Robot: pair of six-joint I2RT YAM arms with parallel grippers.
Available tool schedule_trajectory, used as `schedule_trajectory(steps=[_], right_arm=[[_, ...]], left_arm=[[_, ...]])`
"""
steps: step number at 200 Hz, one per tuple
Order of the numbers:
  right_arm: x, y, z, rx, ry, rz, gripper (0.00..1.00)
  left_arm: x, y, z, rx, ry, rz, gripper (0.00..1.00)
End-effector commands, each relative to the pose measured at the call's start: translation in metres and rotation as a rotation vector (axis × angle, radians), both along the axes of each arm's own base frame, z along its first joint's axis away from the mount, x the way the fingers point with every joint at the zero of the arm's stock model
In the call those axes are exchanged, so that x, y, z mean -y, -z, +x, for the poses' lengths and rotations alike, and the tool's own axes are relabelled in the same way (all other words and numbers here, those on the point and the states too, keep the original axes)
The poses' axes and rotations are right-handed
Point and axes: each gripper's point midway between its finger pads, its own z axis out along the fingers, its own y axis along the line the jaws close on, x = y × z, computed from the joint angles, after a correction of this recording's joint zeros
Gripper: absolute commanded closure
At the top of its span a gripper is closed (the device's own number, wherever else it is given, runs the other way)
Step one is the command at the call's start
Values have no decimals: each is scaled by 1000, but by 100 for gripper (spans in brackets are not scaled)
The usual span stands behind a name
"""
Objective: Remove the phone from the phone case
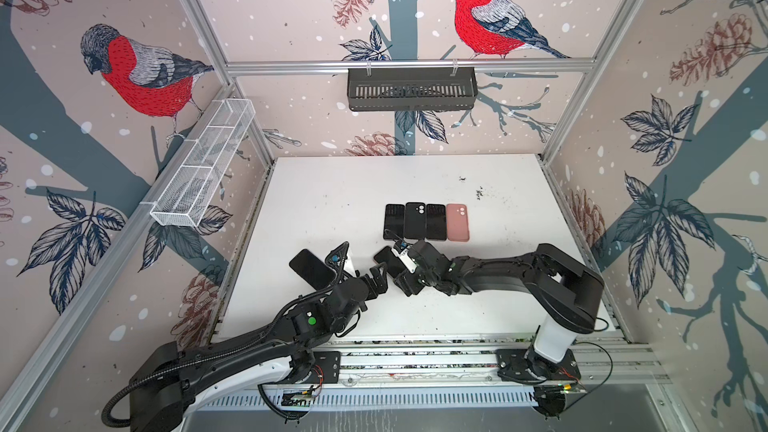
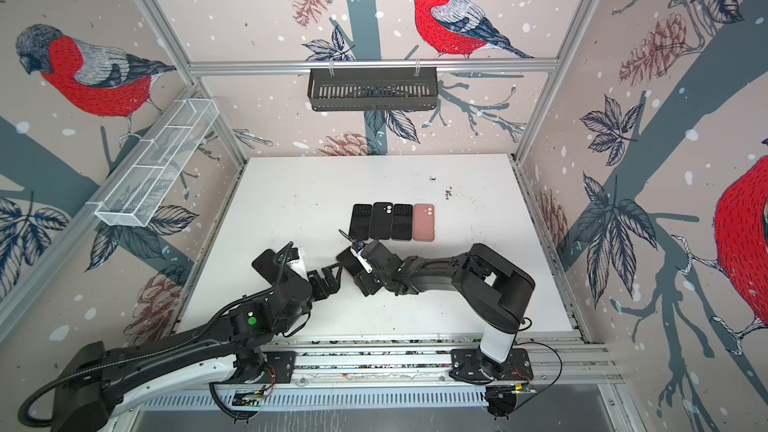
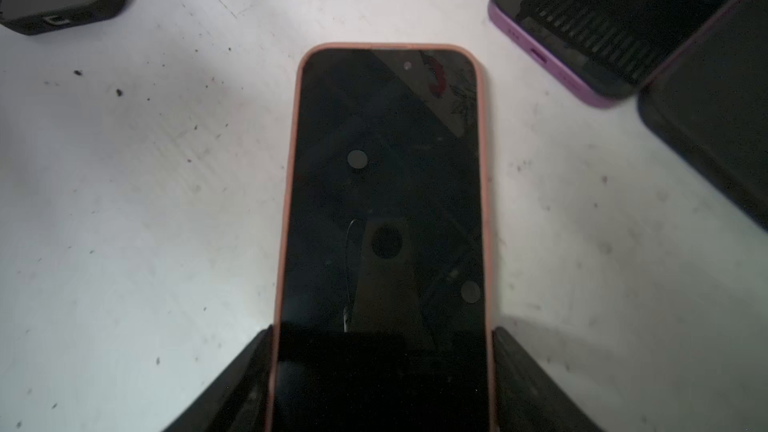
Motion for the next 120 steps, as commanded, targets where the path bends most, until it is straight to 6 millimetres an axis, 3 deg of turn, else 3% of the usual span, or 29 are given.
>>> schedule_trajectory(steps=[1,63,120], right_arm=[[-1,-16,-2,-26,34,118,49],[2,-49,-15,-25,13,270,52],[3,-53,-24,-41,-11,315,54]], left_arm=[[24,-20,4,28,58,-192,4],[38,4,10,-40,96,-300,4],[47,22,13,-97,111,-365,5]])
